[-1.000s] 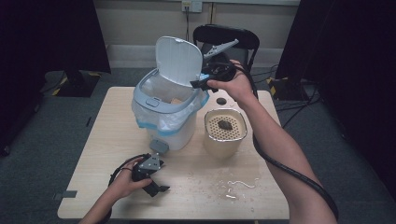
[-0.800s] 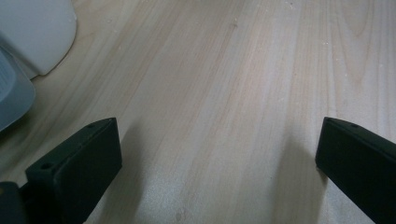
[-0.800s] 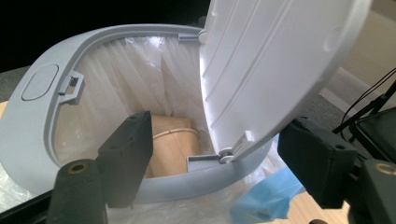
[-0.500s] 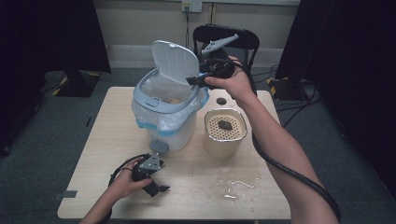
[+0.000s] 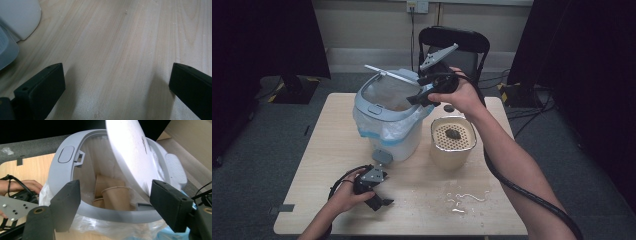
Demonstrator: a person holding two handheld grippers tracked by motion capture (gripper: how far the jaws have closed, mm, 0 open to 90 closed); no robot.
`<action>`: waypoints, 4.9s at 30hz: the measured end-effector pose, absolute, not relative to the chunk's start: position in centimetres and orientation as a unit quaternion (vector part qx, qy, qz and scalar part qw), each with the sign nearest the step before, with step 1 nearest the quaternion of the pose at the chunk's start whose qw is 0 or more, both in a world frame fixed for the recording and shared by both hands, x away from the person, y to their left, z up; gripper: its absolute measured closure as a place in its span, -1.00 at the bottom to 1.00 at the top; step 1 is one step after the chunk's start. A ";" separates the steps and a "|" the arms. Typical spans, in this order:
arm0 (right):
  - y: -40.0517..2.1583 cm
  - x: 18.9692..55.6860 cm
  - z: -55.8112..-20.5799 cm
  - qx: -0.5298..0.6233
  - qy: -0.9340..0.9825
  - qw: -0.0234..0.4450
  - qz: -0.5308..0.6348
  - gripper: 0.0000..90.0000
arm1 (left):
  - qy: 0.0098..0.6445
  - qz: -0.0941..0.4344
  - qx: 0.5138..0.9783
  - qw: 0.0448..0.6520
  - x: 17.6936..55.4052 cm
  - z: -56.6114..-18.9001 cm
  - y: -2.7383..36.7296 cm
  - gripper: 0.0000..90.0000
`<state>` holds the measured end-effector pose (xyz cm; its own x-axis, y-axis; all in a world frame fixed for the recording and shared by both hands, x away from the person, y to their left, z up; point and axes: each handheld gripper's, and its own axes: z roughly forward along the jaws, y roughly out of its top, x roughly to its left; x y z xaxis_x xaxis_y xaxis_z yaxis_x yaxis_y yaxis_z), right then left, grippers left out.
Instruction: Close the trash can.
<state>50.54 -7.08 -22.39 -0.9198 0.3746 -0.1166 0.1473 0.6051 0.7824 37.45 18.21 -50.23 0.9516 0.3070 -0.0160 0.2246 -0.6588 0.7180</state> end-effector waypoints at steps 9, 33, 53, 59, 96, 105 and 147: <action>-7.2 50.1 -22.3 0.145 0.875 0.119 0.446 -0.60 | 0.145 0.053 0.909 0.386 37.5 -50.2 18.2 -1.00; -5.3 49.0 -23.3 0.119 0.878 0.075 0.458 -0.07 | 0.146 0.055 0.910 0.385 37.4 -50.2 18.2 -1.00; -4.5 50.6 -25.1 0.153 0.880 0.088 0.440 0.86 | 0.145 0.054 0.910 0.384 37.3 -50.2 18.2 -1.00; -3.5 50.9 -24.8 0.149 0.888 0.101 0.422 0.94 | 0.146 0.053 0.910 0.384 37.2 -50.2 18.2 -1.00; -7.4 49.5 -24.2 0.208 0.863 0.127 0.443 -0.60 | 0.142 0.054 0.915 0.375 37.1 -50.1 18.4 -1.00; -9.1 48.1 -24.5 0.204 0.868 0.127 0.435 -0.62 | 0.146 0.054 0.912 0.380 37.0 -50.2 18.4 -1.00; -12.3 43.8 -32.6 0.190 0.878 0.098 0.428 -0.67 | 0.143 0.056 0.908 0.389 36.8 -50.3 18.4 -1.00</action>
